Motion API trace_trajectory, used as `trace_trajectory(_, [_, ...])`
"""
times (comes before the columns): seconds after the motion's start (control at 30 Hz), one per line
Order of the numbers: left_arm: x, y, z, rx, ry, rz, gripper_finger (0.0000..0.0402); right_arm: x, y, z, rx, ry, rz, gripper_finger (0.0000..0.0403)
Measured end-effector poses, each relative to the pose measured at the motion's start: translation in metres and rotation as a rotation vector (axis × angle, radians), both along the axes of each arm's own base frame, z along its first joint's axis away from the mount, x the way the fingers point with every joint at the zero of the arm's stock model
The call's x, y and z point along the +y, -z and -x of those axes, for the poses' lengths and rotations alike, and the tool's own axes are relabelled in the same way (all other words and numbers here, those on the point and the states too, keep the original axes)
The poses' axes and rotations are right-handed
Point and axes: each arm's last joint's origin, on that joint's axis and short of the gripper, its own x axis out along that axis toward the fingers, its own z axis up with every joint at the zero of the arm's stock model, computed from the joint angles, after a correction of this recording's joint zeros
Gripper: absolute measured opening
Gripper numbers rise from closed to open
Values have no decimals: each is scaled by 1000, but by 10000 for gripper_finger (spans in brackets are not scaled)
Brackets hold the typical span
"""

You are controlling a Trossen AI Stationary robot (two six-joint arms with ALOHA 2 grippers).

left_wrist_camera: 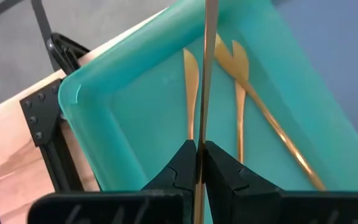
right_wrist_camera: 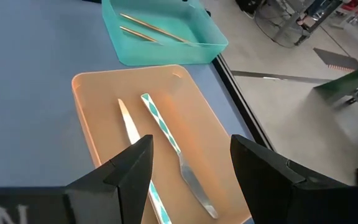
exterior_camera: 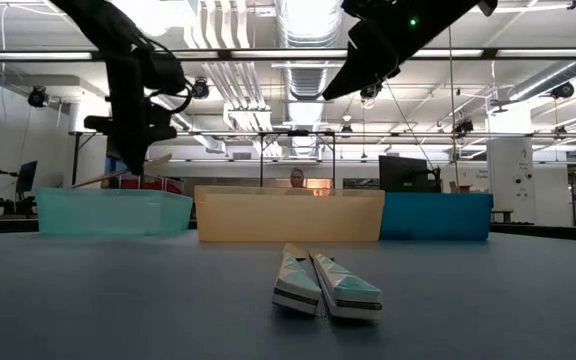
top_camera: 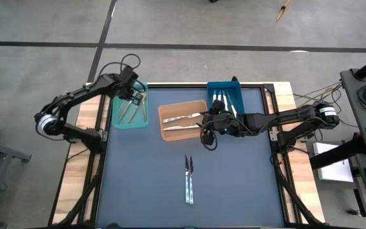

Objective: Sort silverware by color (type)
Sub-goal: Put the gold knife into the green bin

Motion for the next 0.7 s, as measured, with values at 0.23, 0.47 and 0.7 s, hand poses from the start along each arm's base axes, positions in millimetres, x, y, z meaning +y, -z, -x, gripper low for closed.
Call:
trace_trajectory(0.23, [6,16,-4,52,-4,61,0,-2,-1,0,-2,-1,10,205])
trace_trajectory(0.47, [12,30,-8,95,-1,108,0,-7,-1,-1,-9,9,6,205])
trace_trajectory(0.7, [16,39,-11,117,-1,130,0,-8,-1,-1,-10,13,3,205])
